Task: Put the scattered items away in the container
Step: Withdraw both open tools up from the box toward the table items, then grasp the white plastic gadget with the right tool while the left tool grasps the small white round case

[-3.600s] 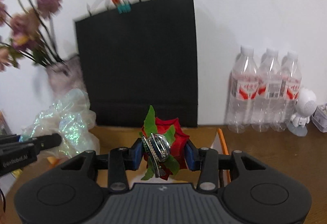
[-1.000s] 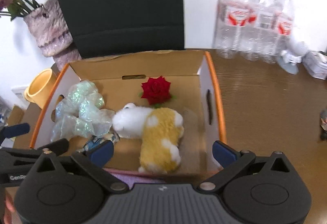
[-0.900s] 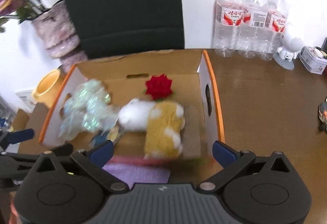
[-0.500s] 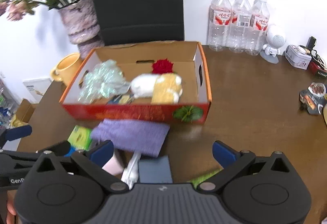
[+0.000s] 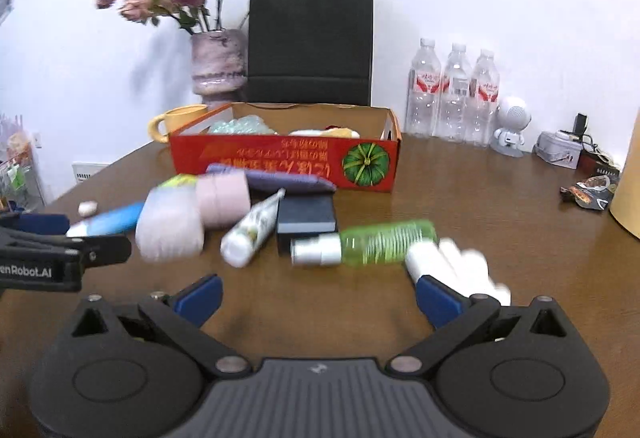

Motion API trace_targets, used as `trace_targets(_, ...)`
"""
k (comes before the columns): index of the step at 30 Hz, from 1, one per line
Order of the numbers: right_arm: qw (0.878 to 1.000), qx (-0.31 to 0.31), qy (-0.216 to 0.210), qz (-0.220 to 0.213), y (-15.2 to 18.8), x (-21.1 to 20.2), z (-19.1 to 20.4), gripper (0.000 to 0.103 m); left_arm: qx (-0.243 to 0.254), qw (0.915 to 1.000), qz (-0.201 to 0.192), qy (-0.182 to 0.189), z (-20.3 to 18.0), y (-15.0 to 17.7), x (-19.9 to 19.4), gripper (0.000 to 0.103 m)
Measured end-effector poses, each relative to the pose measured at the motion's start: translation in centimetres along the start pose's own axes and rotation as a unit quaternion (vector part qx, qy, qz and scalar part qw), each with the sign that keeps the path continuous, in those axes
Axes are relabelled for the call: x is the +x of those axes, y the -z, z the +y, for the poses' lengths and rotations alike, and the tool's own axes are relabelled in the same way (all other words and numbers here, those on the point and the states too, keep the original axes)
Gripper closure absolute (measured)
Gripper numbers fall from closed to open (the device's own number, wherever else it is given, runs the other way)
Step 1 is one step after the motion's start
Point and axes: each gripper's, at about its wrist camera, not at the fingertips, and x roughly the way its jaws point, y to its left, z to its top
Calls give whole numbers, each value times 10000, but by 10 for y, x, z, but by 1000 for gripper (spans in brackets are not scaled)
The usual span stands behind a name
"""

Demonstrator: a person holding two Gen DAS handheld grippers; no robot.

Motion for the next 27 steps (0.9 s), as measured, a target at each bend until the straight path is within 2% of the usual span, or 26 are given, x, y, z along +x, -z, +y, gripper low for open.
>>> trace_targets(2, 9999, 68, -81, -28, 18, -2, -1, 0, -62, 9999, 104, -100, -1, 8, 2, 0)
trace_targets(4, 9992, 332, -239, -5, 18, -1, -7, 0, -198, 9996, 213, -49, 1, 10, 5, 0)
trace_targets(6, 9985, 520, -184, -37, 17, 3, -10, 0, -265, 9991, 324, 48, 3, 9, 9, 0)
trace_targets(9, 9973, 621, 13, 396, 16, 18, -11, 0, -186, 9976, 653, -158, 1, 11, 19, 0)
trace_targets(12, 9959, 756, 36, 488, 19, 21, -16, 0, 29, 9968, 752, -265, -7, 13, 21, 0)
trace_targets(15, 9968, 639, 237, 407, 19, 17, -18, 0, 19, 9969, 760, -198, -6, 15, 21, 0)
trace_targets(19, 9956, 169, 919, 114, 12, 16, -29, 0, 17, 9969, 765, -196, -6, 15, 22, 0)
trace_targets(23, 9884, -201, 1493, 196, 4, 28, -43, 0, 22, 9968, 766, -204, -6, 14, 22, 0)
trace_targets(27, 9869, -703, 1404, 360, -4, 54, -54, 0, 100, 9970, 754, -112, -6, 14, 20, 0)
